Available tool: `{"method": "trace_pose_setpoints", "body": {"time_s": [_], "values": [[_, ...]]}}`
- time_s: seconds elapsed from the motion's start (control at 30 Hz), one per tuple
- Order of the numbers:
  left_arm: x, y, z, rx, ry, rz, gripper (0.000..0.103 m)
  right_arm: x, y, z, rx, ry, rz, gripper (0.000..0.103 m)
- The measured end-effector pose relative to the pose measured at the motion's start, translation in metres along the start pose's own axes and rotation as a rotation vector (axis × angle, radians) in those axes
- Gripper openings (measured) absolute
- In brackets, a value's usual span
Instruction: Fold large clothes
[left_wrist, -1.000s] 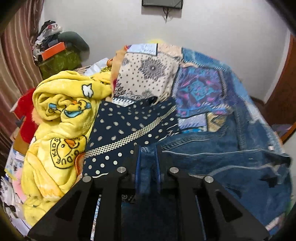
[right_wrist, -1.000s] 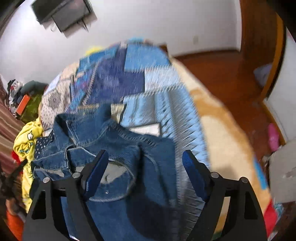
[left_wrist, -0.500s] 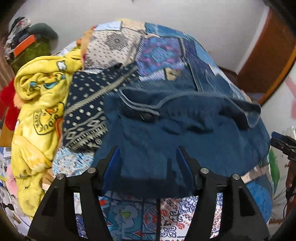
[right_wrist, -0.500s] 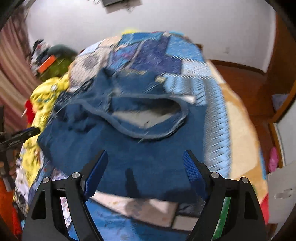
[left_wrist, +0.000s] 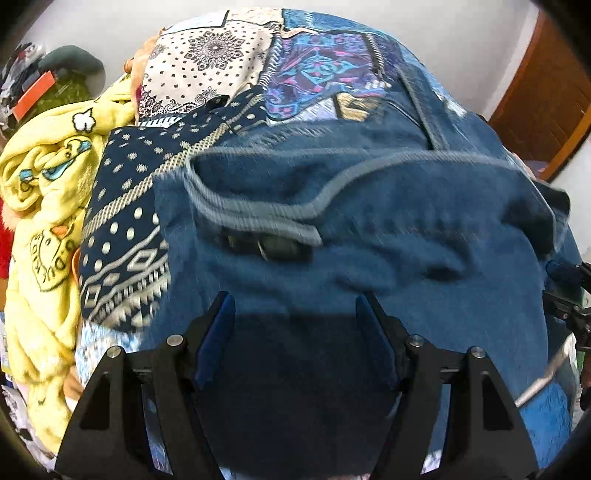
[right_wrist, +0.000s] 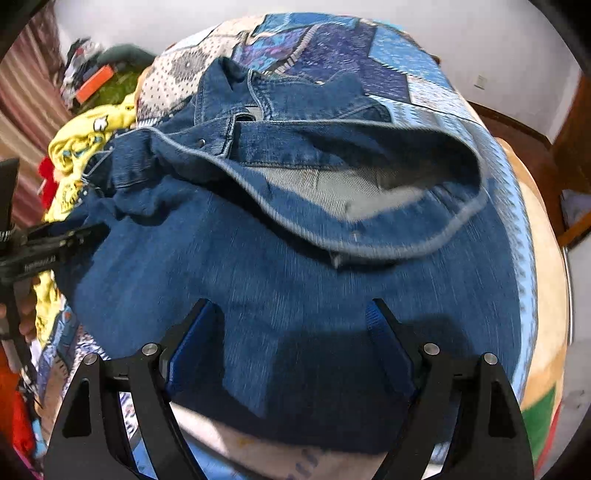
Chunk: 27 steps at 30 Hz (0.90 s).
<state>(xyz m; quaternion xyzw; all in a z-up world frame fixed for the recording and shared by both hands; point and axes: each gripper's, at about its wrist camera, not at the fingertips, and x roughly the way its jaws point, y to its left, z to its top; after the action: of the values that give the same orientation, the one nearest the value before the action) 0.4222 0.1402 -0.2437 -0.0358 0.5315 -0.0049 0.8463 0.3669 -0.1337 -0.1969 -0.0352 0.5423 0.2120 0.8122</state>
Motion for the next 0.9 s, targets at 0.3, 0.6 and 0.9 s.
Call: {"method": "trace_pose_setpoints", "body": {"time_s": [0.3, 0.6, 0.9], "values": [[0.000, 0.032, 0.067, -0.114, -0.120, 0.085, 0.068, 0.001, -0.035, 0.057, 0.119, -0.064, -0.123, 0.081], [-0.040, 0.021, 0.066, -0.116, -0.217, 0.066, 0.068, -0.045, -0.020, 0.044, 0.177, -0.228, -0.086, 0.082], [-0.061, -0.041, 0.016, 0.064, -0.161, -0.050, 0.073, -0.039, 0.039, 0.006, 0.007, -0.176, -0.028, 0.082]]}}
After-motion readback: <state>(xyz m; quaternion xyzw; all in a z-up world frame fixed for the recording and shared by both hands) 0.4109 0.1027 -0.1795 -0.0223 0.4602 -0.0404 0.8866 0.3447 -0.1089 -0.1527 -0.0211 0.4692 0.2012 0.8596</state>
